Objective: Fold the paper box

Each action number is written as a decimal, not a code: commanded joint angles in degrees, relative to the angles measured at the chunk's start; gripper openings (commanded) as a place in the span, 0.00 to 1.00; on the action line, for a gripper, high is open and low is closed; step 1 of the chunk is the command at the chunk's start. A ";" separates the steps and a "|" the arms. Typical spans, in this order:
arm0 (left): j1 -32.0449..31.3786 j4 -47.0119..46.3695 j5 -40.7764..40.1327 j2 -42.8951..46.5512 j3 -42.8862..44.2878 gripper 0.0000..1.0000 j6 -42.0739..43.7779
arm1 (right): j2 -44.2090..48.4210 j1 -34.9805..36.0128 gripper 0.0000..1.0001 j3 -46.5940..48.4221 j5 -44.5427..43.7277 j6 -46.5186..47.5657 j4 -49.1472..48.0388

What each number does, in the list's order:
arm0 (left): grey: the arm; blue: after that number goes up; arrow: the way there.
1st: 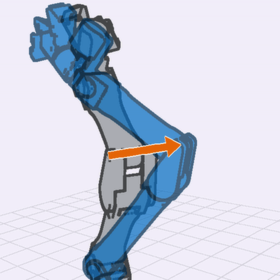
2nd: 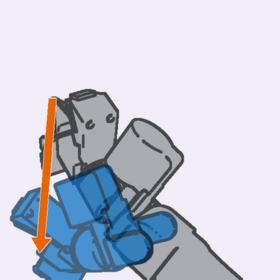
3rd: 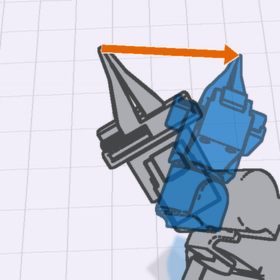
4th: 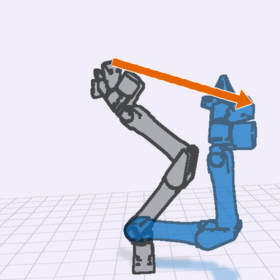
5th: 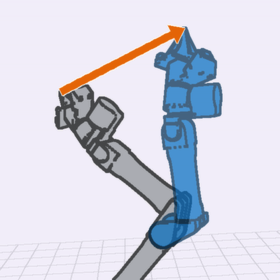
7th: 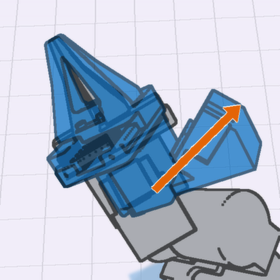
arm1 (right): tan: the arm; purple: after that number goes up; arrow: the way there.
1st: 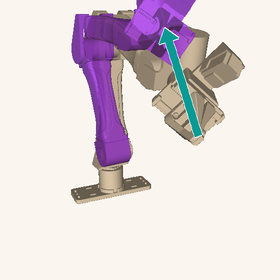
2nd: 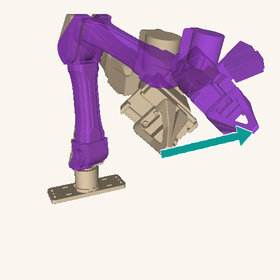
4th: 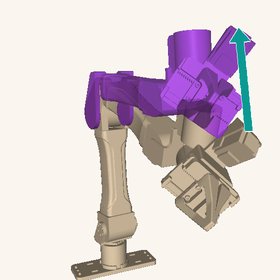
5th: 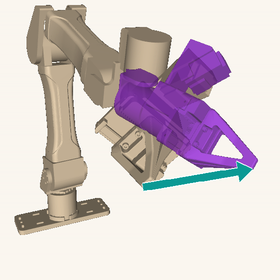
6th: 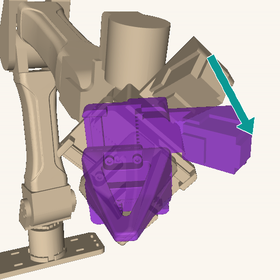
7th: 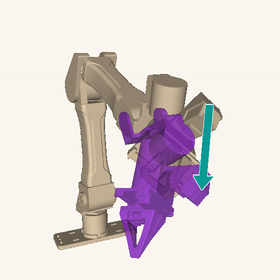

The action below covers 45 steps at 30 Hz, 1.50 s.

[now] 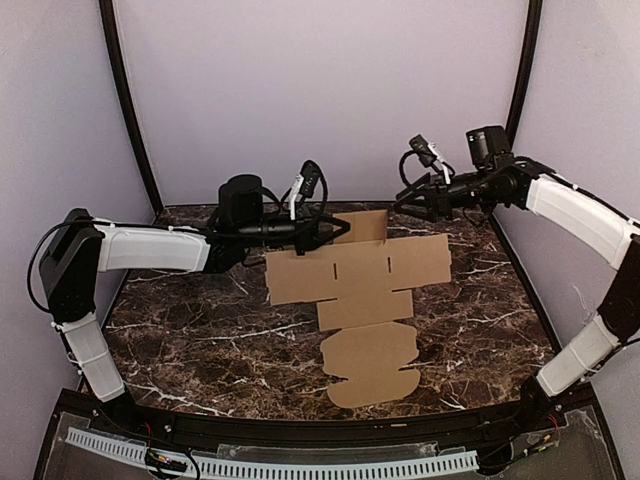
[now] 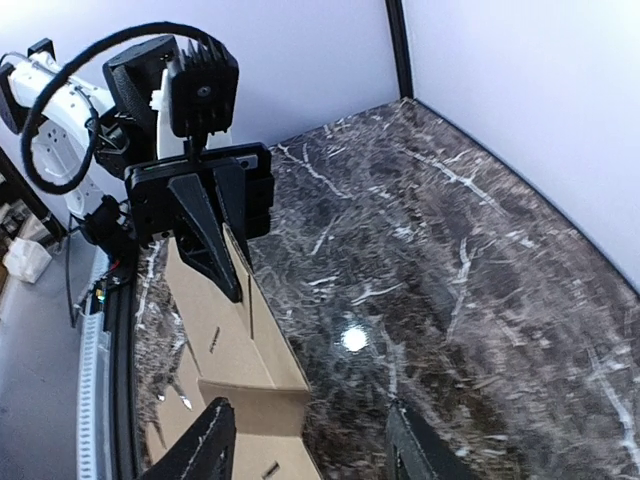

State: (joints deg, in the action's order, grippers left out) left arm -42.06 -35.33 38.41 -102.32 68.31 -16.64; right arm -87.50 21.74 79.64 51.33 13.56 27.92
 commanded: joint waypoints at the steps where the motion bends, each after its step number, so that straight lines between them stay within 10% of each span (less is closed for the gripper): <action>1: 0.06 0.27 0.93 2.27 0.03 0.01 1.05 | 5.96 -5.86 0.54 -3.86 -1.10 2.19 0.86; 16: 1.11 -5.09 -2.62 5.49 -3.93 0.01 -1.07 | 9.43 -11.37 0.63 -16.31 3.65 5.36 5.43; 27: 0.95 -4.10 -14.63 3.61 -3.53 0.01 -1.79 | 10.27 -10.92 0.35 -16.91 11.23 0.59 4.10; 45: -0.27 -7.70 -18.17 -2.66 1.42 0.01 -5.68 | 6.59 1.51 0.58 -13.55 7.79 1.51 3.59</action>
State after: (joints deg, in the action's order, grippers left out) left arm -42.02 -39.81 19.05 -105.78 68.25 -21.26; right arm -77.80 22.24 63.94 60.53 14.50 32.42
